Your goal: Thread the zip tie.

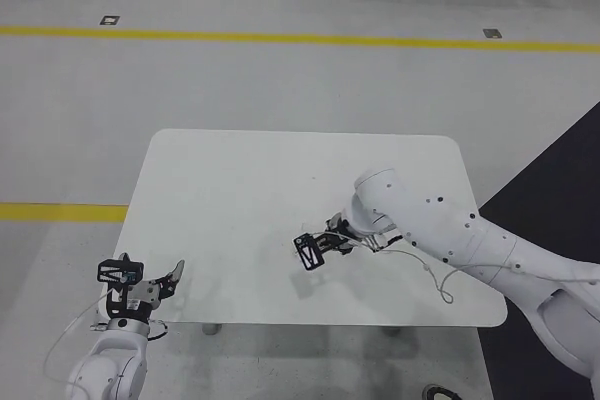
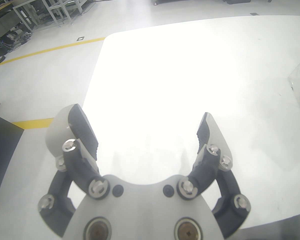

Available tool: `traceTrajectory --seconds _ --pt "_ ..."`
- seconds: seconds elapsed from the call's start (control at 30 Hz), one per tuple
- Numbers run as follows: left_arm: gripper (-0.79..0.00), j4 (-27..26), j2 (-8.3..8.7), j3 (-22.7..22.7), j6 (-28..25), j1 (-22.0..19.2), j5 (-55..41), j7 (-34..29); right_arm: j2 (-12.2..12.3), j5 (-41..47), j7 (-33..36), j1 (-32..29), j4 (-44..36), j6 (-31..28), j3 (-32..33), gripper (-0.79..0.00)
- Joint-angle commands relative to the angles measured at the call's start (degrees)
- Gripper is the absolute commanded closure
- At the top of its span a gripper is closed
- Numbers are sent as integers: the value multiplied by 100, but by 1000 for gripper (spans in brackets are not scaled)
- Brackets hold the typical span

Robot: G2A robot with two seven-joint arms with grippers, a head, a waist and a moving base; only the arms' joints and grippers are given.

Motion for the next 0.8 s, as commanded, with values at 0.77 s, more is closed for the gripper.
traceTrajectory --seconds 0.77 --pt "-785 0 0 0 0 0 0 0 -828 -3633 -2829 -508 1456 0 0 0"
